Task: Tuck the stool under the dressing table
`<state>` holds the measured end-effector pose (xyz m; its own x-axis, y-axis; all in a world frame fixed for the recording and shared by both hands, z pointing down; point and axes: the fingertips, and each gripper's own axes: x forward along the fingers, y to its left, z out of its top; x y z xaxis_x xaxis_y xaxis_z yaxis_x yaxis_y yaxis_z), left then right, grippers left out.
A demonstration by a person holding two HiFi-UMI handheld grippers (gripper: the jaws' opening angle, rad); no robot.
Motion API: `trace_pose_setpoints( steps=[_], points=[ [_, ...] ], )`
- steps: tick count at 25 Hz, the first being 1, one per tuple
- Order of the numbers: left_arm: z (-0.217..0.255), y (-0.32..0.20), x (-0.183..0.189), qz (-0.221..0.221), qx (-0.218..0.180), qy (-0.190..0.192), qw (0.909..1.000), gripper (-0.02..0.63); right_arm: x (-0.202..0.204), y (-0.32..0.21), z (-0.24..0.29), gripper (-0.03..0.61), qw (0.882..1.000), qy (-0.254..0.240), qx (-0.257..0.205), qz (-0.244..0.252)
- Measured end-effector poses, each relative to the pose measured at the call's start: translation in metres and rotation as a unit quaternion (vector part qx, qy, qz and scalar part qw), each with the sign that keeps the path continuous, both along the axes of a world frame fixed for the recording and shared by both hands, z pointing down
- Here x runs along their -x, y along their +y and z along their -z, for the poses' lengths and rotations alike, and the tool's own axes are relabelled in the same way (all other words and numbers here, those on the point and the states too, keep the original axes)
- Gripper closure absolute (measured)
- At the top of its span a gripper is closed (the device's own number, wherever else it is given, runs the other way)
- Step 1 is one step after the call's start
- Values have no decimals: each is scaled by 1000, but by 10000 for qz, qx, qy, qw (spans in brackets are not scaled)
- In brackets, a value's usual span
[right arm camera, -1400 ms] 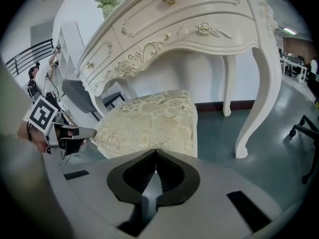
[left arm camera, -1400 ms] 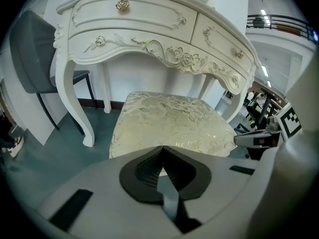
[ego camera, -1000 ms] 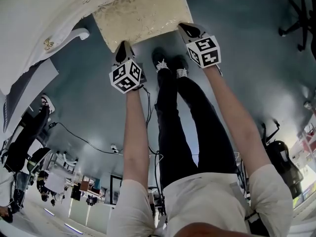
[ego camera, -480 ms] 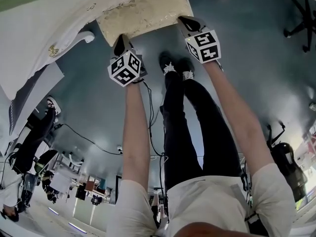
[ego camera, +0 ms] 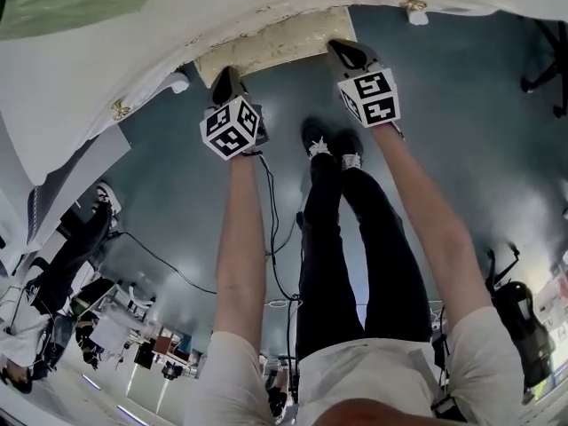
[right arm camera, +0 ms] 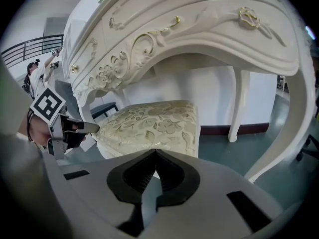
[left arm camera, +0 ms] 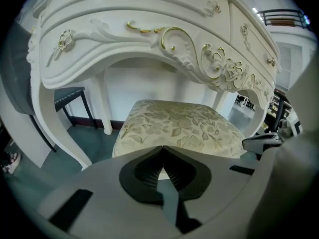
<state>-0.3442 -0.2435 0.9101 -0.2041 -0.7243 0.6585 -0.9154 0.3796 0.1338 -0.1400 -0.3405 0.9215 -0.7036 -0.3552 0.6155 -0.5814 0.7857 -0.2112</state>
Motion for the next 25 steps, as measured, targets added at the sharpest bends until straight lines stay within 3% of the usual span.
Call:
trace_pose_setpoints(
  steps=[17,25],
  points=[
    [0,-67,42,-64,-409,-263,9988,598,45,-73,0,535,9992,-234,-271,-157],
    [7,-79,42,-296,-156,-302,9990,598,47,-86,7,535,9994,-103,-309,-108]
  ],
)
